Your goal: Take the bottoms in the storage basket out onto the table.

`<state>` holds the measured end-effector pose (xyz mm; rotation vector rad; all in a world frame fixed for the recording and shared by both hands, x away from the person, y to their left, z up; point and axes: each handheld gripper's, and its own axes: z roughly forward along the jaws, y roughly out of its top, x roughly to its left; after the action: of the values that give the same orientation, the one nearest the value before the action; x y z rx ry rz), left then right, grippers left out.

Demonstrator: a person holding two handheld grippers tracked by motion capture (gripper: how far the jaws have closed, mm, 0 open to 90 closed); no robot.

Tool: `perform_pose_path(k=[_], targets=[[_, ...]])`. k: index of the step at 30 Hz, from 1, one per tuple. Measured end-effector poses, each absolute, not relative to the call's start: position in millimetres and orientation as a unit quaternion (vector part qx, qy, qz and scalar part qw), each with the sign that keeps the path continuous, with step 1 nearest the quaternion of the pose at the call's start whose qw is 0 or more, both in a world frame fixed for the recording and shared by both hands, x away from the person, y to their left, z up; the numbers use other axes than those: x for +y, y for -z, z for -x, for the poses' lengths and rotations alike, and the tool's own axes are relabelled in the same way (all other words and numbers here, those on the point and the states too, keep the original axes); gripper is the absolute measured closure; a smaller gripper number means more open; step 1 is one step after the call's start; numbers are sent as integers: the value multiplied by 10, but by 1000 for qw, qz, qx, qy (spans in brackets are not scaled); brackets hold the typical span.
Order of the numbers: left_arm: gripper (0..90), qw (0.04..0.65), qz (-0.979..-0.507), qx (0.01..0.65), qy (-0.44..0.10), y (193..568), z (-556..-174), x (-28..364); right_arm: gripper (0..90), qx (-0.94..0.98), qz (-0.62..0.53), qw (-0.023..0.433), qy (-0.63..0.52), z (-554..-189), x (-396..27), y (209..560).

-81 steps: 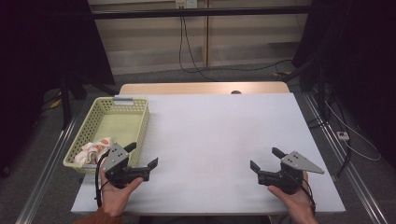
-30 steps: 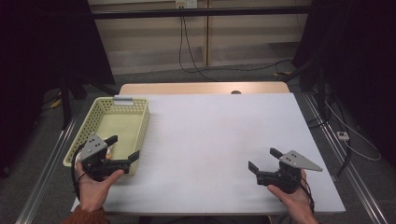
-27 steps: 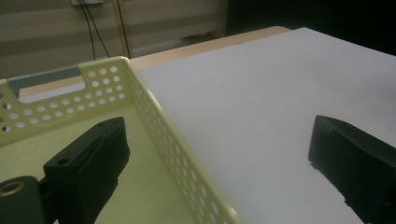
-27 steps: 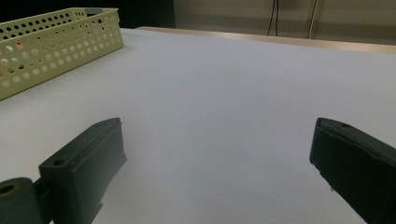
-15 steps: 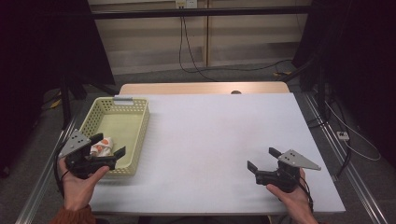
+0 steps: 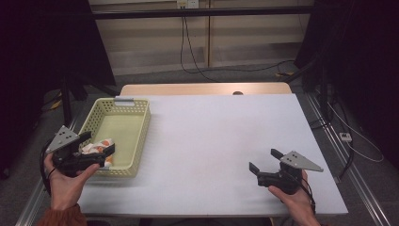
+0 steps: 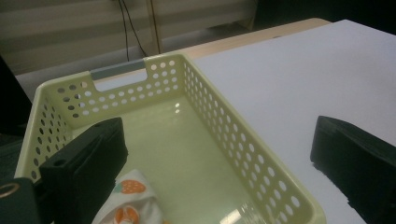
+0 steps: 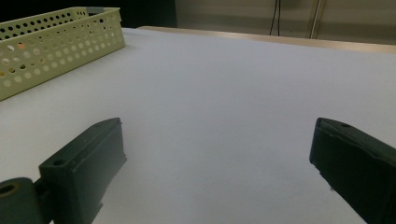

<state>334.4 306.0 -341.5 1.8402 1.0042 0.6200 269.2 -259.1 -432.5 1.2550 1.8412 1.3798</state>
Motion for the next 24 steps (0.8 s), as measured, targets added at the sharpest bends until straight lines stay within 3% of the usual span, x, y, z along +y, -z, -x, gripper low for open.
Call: perform_pose_path(k=[12, 24], targets=[[50, 432, -749, 433, -255, 3452, -3416, 3234, 35, 680, -462, 258, -508, -2692, -2589, 4325], [58, 400, -755, 471, -222, 3550, -3556, 3437, 35, 679, -466, 259, -505, -2707, -2587, 4334]])
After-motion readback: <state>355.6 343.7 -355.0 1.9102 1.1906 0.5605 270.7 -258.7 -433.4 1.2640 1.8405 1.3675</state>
